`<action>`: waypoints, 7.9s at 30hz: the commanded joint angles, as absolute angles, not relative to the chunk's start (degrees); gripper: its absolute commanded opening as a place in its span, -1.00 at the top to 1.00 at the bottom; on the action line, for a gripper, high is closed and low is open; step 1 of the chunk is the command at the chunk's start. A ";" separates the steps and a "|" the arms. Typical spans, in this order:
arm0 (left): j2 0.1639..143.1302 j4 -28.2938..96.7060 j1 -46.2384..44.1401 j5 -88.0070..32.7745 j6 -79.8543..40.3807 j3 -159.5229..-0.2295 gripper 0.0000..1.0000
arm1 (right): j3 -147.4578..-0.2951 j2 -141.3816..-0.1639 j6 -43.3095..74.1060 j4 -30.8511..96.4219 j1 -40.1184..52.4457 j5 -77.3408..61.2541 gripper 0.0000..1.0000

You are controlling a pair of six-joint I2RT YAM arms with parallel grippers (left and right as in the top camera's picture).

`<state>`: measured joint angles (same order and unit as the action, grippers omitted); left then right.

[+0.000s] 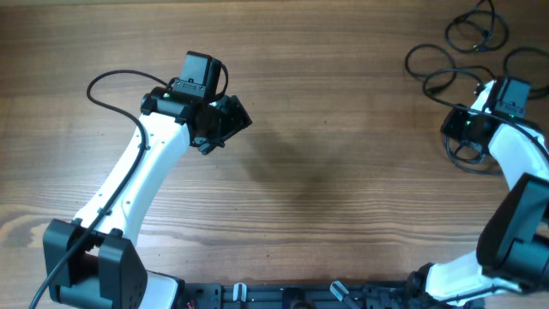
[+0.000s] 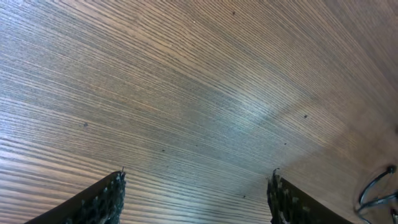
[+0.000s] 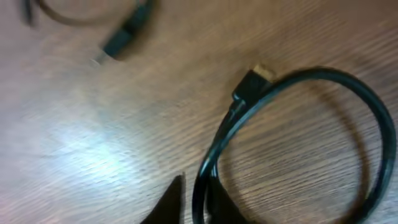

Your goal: Untangle cables

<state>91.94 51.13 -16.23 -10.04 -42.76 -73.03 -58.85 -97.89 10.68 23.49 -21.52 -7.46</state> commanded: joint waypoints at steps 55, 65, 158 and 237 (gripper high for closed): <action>92.07 50.26 -15.92 -9.13 -42.87 -73.19 -0.55 | -67.26 -101.80 25.39 16.58 -48.29 -8.56 -0.99; 92.07 50.37 -15.92 -9.13 -42.85 -73.19 -0.85 | -67.29 -90.48 34.13 31.03 -48.29 -9.02 -0.99; 92.07 48.84 -15.86 -8.84 -42.85 -73.19 -1.00 | -23.31 -9.45 -1.54 23.66 -2.07 -18.50 -0.99; 92.07 48.84 -15.86 -8.84 -42.85 -73.19 -1.00 | -0.36 -0.21 -1.41 -0.14 -0.60 -5.96 -0.99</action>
<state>91.96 48.99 -16.23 -9.63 -42.92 -73.03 -0.36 -0.78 -1.21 0.14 -0.91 -6.96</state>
